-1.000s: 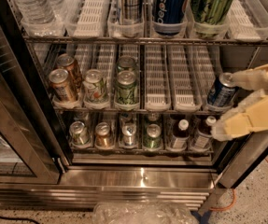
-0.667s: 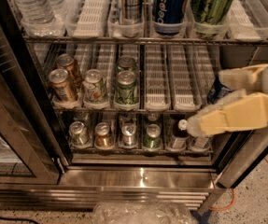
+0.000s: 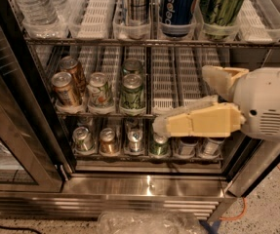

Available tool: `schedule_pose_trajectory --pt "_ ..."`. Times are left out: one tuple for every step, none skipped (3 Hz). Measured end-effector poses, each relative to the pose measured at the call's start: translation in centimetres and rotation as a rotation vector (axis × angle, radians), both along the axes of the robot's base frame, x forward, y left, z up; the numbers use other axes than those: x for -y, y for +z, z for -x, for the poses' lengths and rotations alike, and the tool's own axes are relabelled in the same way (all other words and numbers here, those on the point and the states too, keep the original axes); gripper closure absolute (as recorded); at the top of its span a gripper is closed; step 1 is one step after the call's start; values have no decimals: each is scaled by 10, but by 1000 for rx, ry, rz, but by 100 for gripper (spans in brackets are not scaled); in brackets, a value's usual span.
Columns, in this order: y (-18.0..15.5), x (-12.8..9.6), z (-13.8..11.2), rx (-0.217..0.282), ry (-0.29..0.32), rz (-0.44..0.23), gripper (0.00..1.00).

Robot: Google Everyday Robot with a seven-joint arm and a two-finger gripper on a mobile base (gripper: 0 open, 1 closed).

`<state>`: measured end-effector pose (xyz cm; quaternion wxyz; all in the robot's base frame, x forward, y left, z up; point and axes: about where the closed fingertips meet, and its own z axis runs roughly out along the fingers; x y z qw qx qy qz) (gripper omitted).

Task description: Pick redbull can from top shelf of fridge

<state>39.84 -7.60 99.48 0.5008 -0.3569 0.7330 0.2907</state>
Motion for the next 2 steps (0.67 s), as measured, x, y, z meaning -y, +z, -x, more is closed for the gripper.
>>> schedule_pose_trajectory --pt "9 -3 -12 115 -67 -18 0" --pt "31 5 -21 203 -157 -49 0"
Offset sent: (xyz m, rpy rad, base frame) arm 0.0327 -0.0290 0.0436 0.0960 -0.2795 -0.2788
